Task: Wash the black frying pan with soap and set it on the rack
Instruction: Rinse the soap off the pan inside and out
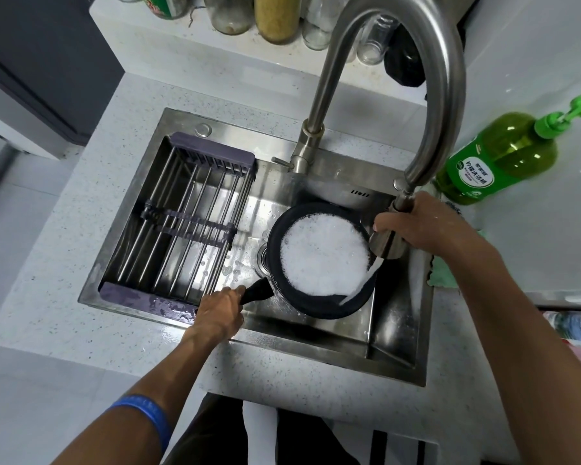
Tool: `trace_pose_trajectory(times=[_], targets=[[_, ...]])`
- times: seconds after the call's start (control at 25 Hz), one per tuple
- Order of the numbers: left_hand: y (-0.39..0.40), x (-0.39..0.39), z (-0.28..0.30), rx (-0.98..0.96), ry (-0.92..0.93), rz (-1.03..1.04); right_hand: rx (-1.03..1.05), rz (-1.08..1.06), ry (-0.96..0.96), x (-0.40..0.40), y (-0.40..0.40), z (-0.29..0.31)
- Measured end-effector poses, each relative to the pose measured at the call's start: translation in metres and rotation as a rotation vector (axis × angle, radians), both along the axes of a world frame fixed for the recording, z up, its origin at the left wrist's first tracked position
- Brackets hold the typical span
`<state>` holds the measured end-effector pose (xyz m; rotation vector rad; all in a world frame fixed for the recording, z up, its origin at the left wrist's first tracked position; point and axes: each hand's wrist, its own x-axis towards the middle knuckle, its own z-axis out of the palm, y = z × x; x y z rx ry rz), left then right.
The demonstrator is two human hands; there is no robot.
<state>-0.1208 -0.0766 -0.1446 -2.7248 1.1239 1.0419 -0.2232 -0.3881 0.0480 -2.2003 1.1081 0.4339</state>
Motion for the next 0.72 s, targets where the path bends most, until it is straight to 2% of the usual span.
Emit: trace_pose_trajectory(times=[0.16,0.28,0.36,0.48,0.6,0.72], targets=[[-0.003,0.000,0.002,0.013,0.001,-0.010,-0.134,-0.014,0.031,0.008,0.001,0.004],[-0.004,-0.001,0.003,0.028,-0.003,0.004,-0.071,-0.043,-0.022,0.014,0.008,0.002],[-0.010,-0.008,0.003,0.080,-0.088,-0.045,-0.087,-0.046,-0.047,0.012,0.008,0.000],[-0.029,-0.022,-0.005,0.168,-0.197,-0.102,-0.220,-0.064,-0.056,0.006,0.002,-0.012],[-0.050,-0.025,-0.020,0.195,-0.218,-0.066,-0.013,-0.138,-0.223,0.004,0.006,-0.030],[-0.059,-0.014,-0.025,0.168,-0.104,0.050,-0.003,-0.140,-0.288,0.007,0.001,-0.039]])
